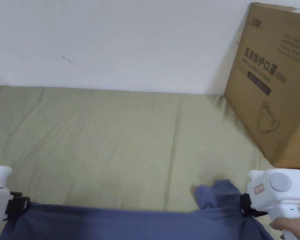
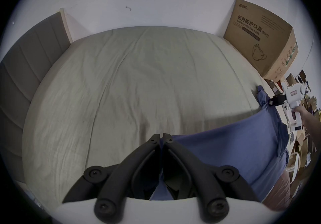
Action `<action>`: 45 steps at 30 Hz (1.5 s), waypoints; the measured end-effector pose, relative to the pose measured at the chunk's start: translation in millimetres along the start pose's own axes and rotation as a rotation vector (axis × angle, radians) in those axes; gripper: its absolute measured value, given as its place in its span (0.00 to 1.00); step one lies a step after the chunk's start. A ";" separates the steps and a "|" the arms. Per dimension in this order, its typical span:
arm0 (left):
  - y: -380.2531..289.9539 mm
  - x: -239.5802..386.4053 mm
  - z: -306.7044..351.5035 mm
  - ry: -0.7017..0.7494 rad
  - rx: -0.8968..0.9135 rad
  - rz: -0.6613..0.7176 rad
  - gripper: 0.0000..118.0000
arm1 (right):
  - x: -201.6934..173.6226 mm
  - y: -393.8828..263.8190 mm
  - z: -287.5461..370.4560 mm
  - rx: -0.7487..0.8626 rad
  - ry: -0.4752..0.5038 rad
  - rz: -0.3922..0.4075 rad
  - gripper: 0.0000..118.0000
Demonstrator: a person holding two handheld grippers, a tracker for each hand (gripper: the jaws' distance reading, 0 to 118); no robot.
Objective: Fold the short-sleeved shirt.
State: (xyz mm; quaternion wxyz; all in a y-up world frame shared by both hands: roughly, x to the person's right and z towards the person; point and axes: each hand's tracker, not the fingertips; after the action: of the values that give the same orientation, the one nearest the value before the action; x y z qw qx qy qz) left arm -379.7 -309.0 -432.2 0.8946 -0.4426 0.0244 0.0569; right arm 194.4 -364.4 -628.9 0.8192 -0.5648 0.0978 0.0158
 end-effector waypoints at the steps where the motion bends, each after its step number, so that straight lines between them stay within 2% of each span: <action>1: -2.3 -3.3 -1.4 0.000 -0.004 0.019 0.01 | 0.2 -3.9 11.5 0.042 -0.022 -0.005 0.00; 3: -6.1 -4.9 1.0 -0.001 -0.001 0.051 0.01 | 1.9 -10.3 33.0 0.083 0.051 -0.019 0.00; 5: -7.7 -7.6 7.3 -0.004 0.018 0.070 0.01 | 3.3 -16.9 57.0 0.151 0.054 -0.053 0.00; 7: -7.5 -7.5 18.1 0.004 0.058 0.081 0.01 | 6.0 -24.0 84.2 0.235 0.096 -0.074 0.00; 11: 1.0 -7.7 43.5 0.017 0.173 0.099 0.01 | 7.4 -31.3 127.7 0.391 0.097 -0.115 0.00; 14: 10.8 -3.3 68.1 0.057 0.286 0.048 0.01 | -14.4 -40.5 162.3 0.549 0.044 -0.045 0.00; 16: 17.1 -1.9 83.4 0.056 0.334 0.045 0.01 | -19.6 -43.4 176.6 0.590 0.036 -0.042 0.00; 19: 18.6 -4.1 93.3 0.034 0.298 0.050 0.01 | -15.4 -50.2 183.1 0.551 0.087 -0.098 0.00; 23: -13.7 -4.3 100.4 0.018 0.223 0.009 0.01 | -12.1 -95.7 183.6 0.521 0.082 -0.079 0.00; 27: -81.5 -9.8 114.3 -0.037 0.111 0.039 0.01 | 5.6 -172.0 178.2 0.385 0.112 -0.095 0.00; 30: -137.6 -14.6 115.2 -0.058 -0.042 0.082 0.01 | 18.7 -231.9 174.1 0.292 0.130 -0.049 0.00; 34: -193.0 -25.0 95.5 -0.106 -0.198 0.114 0.01 | 29.5 -272.0 149.0 0.149 0.101 -0.105 0.00; 38: -202.6 -22.4 85.9 -0.110 -0.198 0.137 0.02 | 26.4 -268.8 116.1 0.088 0.048 -0.093 0.00; 39: -200.1 -22.4 87.1 -0.104 -0.187 0.141 0.07 | 23.0 -264.9 114.9 0.093 0.056 -0.097 0.02; 40: -197.0 -22.7 89.0 -0.097 -0.176 0.153 0.16 | 17.5 -263.3 119.3 0.106 0.060 -0.093 0.13; 41: -192.9 -22.1 93.4 -0.092 -0.164 0.166 0.32 | 13.2 -261.1 125.7 0.141 0.067 -0.101 0.34; 42: -188.2 -23.4 99.7 -0.099 -0.151 0.182 0.65 | 7.3 -257.6 138.9 0.170 0.087 -0.126 0.71; 43: -183.8 -23.9 106.2 -0.117 -0.144 0.196 0.88 | 2.2 -254.0 150.4 0.188 0.112 -0.142 0.87; 44: -180.2 -23.4 114.3 -0.149 -0.123 0.215 0.94 | -2.8 -251.9 163.2 0.224 0.148 -0.150 0.89; 45: -174.4 -21.5 129.9 -0.178 -0.071 0.232 0.92 | -10.2 -248.5 180.1 0.270 0.180 -0.151 0.89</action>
State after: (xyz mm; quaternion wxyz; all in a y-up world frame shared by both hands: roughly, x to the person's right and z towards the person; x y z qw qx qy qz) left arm -380.3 -312.4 -213.7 0.8644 -0.4613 -0.0059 0.1998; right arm 243.9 -286.2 -336.2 0.8744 -0.4547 0.1292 -0.1095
